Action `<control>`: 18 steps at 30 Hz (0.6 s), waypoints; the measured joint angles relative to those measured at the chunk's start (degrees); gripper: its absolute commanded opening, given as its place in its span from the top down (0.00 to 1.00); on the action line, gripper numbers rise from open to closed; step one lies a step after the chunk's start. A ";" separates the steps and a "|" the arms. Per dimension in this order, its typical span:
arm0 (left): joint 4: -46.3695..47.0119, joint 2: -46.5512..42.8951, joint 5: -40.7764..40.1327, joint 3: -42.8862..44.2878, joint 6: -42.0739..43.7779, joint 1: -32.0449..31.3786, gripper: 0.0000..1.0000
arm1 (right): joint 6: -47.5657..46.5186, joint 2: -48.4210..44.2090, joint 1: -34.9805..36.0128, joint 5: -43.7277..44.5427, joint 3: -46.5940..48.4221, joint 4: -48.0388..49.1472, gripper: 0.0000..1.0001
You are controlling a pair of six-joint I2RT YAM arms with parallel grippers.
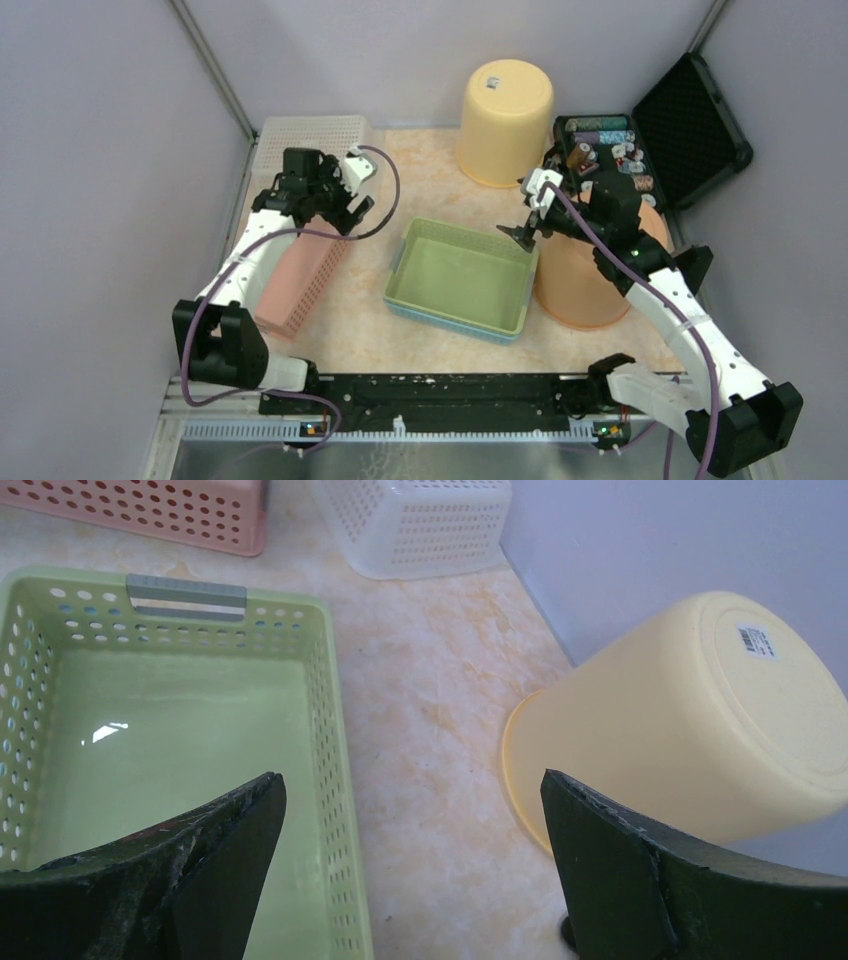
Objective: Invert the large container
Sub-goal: Adjust the container at the center of the board.
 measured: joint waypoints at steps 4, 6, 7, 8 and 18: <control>-5.60 0.24 1.90 -1.46 3.28 -0.48 0.09 | 0.00 0.11 0.00 -0.02 -0.24 0.02 0.01; -8.79 1.86 1.86 -2.73 4.39 -0.61 0.13 | 0.00 0.22 0.00 -0.02 -0.24 0.02 0.01; -10.51 2.89 1.70 -3.23 4.76 -0.66 0.16 | 0.02 0.28 0.00 -0.02 -0.24 0.02 0.01; -12.24 4.02 1.53 -3.52 5.18 -0.66 0.18 | 0.02 0.35 0.00 -0.02 -0.24 0.02 0.01; -18.23 5.97 1.86 -3.63 6.16 -0.66 0.19 | 0.02 0.48 0.00 -0.02 -0.24 0.02 0.01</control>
